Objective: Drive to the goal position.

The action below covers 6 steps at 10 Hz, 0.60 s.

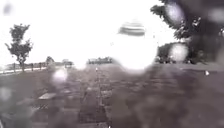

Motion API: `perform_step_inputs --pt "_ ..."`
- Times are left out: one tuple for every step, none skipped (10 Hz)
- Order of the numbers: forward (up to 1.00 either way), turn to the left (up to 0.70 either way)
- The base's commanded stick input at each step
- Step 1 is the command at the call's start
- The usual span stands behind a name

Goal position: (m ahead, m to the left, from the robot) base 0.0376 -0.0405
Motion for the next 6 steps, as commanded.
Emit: perform_step_inputs --pt "0.13 0.0" --pt "0.0 0.0" --pt "0.0 0.0" --pt "0.0 0.0" --pt "0.0 0.0" --pt "0.0 0.0"
